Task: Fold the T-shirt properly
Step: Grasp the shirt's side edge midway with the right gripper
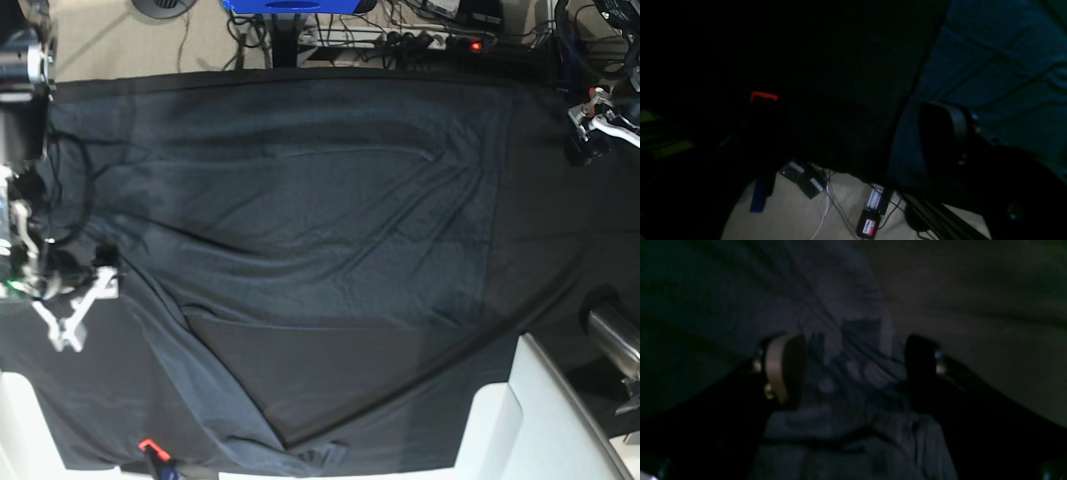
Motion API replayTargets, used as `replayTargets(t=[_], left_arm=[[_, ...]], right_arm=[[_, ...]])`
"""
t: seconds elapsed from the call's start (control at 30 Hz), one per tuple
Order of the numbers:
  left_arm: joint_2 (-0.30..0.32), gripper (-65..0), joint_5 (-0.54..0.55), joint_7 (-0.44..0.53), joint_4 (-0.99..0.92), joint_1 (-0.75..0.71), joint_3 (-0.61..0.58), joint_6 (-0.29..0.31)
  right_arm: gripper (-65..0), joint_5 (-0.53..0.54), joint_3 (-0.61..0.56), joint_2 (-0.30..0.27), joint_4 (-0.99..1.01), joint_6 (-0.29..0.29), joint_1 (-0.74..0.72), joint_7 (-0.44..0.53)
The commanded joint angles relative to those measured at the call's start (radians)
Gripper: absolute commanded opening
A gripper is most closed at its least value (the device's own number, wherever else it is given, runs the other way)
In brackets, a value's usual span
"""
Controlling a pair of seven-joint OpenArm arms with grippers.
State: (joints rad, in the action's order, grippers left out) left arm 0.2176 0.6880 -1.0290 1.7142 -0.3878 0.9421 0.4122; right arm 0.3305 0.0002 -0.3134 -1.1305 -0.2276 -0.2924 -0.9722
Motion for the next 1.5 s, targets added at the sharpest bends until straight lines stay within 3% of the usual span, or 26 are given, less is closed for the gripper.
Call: replayTargets(t=[0.0,0.23,0.57,0.63,0.8,0.87,1.13,1.2,1.33,1.4,1.47], left_arm=[[0.018,-5.4,0.012,0.017,0.013,-0.004,0.010,0.001],[0.021,-5.4,0.011,0.022,0.010,-0.027,0.016,0.001],[0.022,-5.4,0.011,0.022,-0.044,-0.023,0.010,0.001],[0.022,-5.4,0.011,0.022,-0.044,-0.023,0.010,0.001],[0.022,-5.4,0.011,0.022,-0.044,-0.021,0.008,0.001],[0.022,-5.4,0.011,0.022,-0.044,-0.021,0.008,0.001],[0.022,-5.4,0.011,0.022,-0.044,-0.020,0.008,0.001],[0.022,-5.4,0.011,0.022,-0.044,-0.020,0.008,0.001],[0.022,-5.4,0.011,0.022,-0.044,-0.020,0.008,0.001],[0.022,-5.4,0.011,0.022,-0.044,-0.018,0.008,0.001],[0.022,-5.4,0.011,0.022,-0.044,-0.018,0.008,0.001]], right_arm=[[-24.6,-0.026,-0.001,-0.020,0.023,0.004,-0.041,0.023],[-24.5,-0.170,-0.002,0.007,0.229,0.000,-0.095,0.144],[-27.0,-0.176,-0.001,0.009,0.353,0.000,-0.107,0.233],[-33.5,-0.178,-0.001,0.009,0.353,0.000,-0.107,0.236],[-59.1,-0.178,0.001,0.009,0.344,0.003,-0.109,0.232],[-64.1,-0.178,0.002,0.009,0.344,0.003,-0.109,0.230],[-63.9,-0.178,-0.001,0.009,0.343,0.003,-0.109,0.230],[-58.8,-0.176,-0.001,0.009,0.341,0.003,-0.109,0.230],[-39.0,-0.178,-0.001,0.020,0.272,0.003,-0.084,0.230],[-37.8,-0.178,-0.001,0.020,0.237,0.004,-0.072,0.230],[-42.5,-0.178,-0.001,0.020,0.234,0.004,-0.072,0.230]])
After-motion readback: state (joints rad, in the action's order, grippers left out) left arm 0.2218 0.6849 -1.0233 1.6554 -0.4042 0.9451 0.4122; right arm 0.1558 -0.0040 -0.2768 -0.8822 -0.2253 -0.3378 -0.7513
